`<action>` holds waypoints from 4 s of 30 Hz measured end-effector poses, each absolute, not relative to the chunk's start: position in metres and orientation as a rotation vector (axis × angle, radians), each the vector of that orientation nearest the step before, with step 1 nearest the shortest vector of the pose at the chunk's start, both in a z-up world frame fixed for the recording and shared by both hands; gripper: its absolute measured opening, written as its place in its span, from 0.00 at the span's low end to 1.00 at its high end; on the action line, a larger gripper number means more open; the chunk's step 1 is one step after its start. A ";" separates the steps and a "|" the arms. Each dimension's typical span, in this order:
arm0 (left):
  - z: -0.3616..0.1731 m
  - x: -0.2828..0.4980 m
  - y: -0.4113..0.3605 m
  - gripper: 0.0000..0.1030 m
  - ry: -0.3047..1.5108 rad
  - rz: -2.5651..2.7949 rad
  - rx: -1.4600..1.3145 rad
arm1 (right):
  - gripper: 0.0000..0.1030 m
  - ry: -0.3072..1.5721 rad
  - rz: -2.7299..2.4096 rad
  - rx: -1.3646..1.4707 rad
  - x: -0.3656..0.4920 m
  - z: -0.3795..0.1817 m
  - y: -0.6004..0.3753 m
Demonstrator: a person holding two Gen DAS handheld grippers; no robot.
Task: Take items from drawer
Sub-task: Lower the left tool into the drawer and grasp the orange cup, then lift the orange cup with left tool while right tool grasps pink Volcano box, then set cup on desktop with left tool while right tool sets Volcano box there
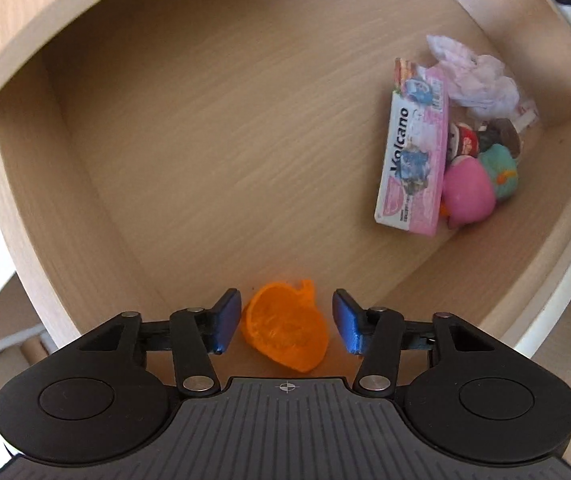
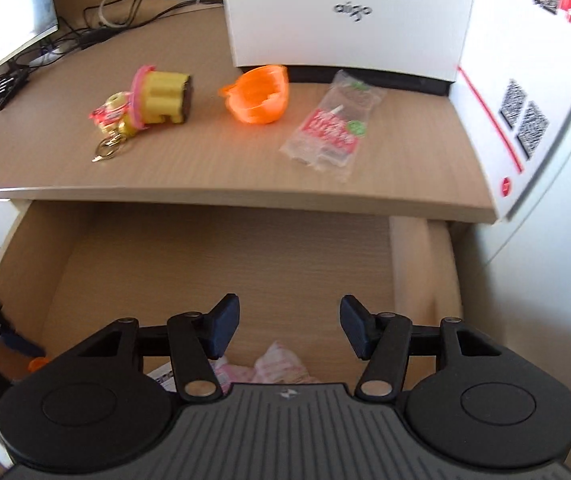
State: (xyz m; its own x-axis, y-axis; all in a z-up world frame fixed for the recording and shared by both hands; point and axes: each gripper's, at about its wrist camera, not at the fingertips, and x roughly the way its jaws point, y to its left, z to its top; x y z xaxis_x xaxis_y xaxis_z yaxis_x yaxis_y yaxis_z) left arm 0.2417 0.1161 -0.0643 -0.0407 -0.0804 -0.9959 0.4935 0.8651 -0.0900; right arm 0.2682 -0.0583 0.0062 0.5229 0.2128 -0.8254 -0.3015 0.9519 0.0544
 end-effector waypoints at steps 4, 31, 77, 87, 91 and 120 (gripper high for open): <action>-0.070 0.239 0.122 0.34 1.588 -0.470 0.305 | 0.54 0.986 0.285 -0.075 0.273 0.003 -0.066; 0.001 0.213 0.226 0.11 1.139 -0.252 -0.453 | 0.60 1.561 0.505 -0.025 0.287 -0.069 0.007; 0.041 0.338 0.219 0.11 0.852 -0.158 -0.297 | 0.39 0.974 0.319 0.140 0.223 0.073 -0.088; 0.057 0.330 0.234 0.16 0.709 -0.073 -0.305 | 0.39 0.842 0.193 0.025 0.245 0.078 -0.093; 0.070 0.316 0.240 0.16 0.677 -0.079 -0.309 | 0.39 0.763 0.098 -0.059 0.276 0.075 -0.092; -0.001 0.240 0.157 0.16 1.115 -0.432 -0.285 | 0.53 0.776 0.182 0.049 0.286 0.060 -0.105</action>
State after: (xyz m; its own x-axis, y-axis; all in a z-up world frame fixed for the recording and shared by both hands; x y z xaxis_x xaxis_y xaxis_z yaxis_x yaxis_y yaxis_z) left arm 0.2397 0.1569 -0.0011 0.3703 -0.4711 -0.8006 0.1911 0.8820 -0.4307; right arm 0.2861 -0.1046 0.0602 0.6988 0.1807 -0.6921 -0.1450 0.9833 0.1104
